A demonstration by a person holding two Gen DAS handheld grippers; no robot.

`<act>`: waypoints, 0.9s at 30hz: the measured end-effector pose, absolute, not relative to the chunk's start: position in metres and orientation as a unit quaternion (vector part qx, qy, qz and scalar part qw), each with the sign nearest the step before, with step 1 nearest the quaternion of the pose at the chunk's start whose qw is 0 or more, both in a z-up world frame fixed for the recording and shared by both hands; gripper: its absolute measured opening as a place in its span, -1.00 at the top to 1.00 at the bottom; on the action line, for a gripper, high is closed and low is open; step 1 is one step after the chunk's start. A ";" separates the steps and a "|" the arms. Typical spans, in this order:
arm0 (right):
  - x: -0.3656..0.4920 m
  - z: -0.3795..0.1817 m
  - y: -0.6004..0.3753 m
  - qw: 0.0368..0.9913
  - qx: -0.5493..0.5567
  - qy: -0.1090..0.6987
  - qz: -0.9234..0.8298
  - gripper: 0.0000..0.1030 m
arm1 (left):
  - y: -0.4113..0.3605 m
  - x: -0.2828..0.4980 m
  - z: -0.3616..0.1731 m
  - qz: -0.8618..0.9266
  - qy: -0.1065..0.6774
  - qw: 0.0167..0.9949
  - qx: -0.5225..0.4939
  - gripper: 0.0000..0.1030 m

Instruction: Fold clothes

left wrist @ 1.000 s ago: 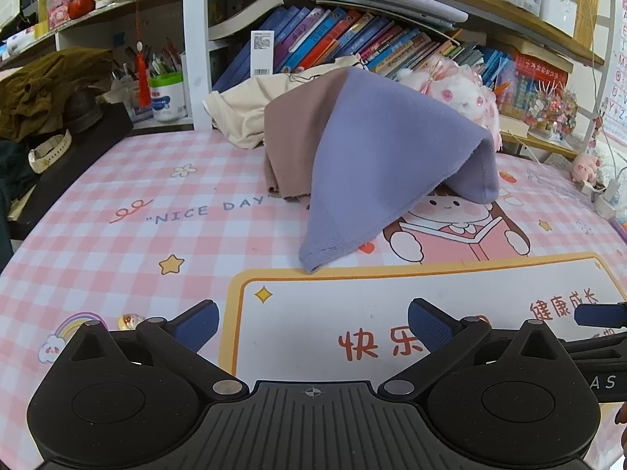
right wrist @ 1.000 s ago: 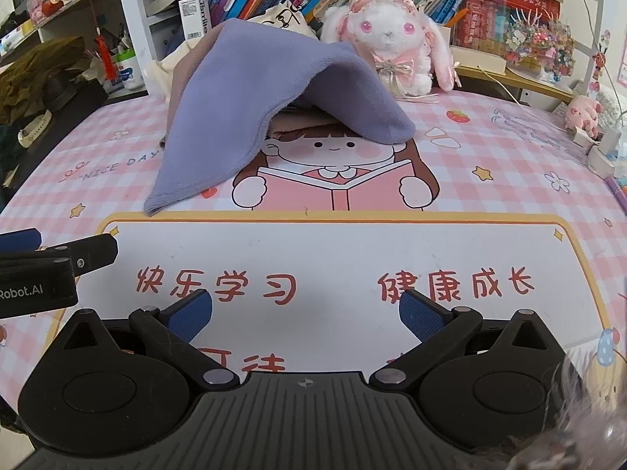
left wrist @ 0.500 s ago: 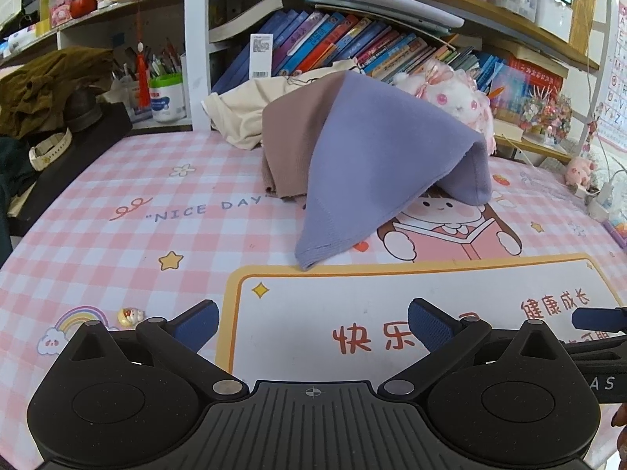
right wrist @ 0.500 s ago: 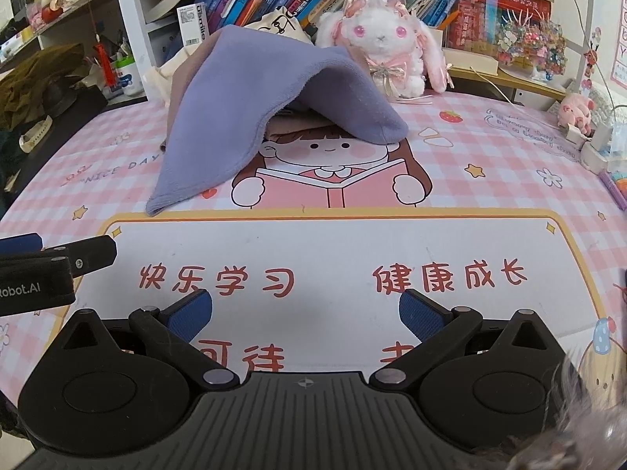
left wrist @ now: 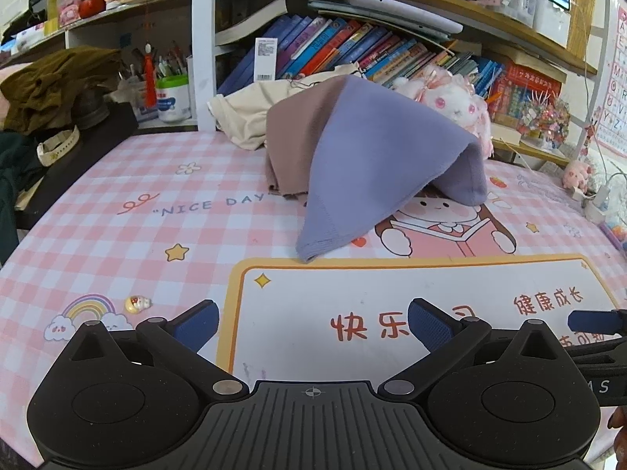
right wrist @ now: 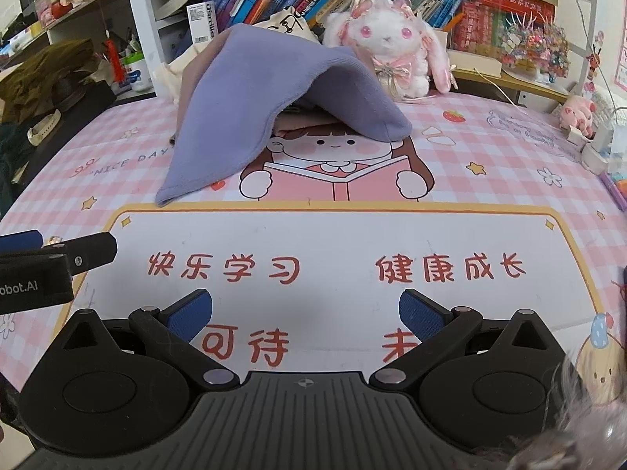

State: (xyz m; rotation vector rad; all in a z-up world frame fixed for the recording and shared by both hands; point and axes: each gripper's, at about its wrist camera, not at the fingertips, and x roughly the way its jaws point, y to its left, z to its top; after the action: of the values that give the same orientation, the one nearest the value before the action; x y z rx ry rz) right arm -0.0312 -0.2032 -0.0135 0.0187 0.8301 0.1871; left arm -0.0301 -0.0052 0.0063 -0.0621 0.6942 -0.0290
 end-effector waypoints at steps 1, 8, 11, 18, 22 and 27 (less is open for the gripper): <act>-0.033 -0.013 -0.204 0.911 0.010 0.402 0.091 -1.00 | -0.006 -0.031 0.007 -0.015 0.338 0.941 -0.030 -1.00; -0.031 -0.013 -0.208 0.911 0.013 0.400 0.104 -1.00 | -0.013 -0.032 0.011 -0.018 0.331 0.943 -0.031 -1.00; -0.026 -0.012 -0.212 0.912 0.011 0.395 0.114 -1.00 | -0.019 -0.029 0.013 -0.022 0.332 0.943 -0.030 -1.00; -0.002 -0.017 -0.242 0.908 0.018 0.395 0.137 -1.00 | -0.053 -0.016 0.015 -0.001 0.338 0.941 -0.012 -1.00; 0.015 -0.018 -0.270 0.907 0.037 0.393 0.149 -1.00 | -0.076 -0.008 0.013 0.019 0.351 0.936 -0.005 -1.00; 0.036 -0.027 -0.297 0.895 0.053 0.407 0.174 -1.00 | -0.103 0.000 0.009 0.047 0.363 0.931 0.010 -1.00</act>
State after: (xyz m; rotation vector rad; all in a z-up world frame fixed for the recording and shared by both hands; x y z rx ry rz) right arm 0.0359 -0.2970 -0.0269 0.1108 0.8440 0.3602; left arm -0.0002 -0.1026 0.0094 0.0200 0.7431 0.0973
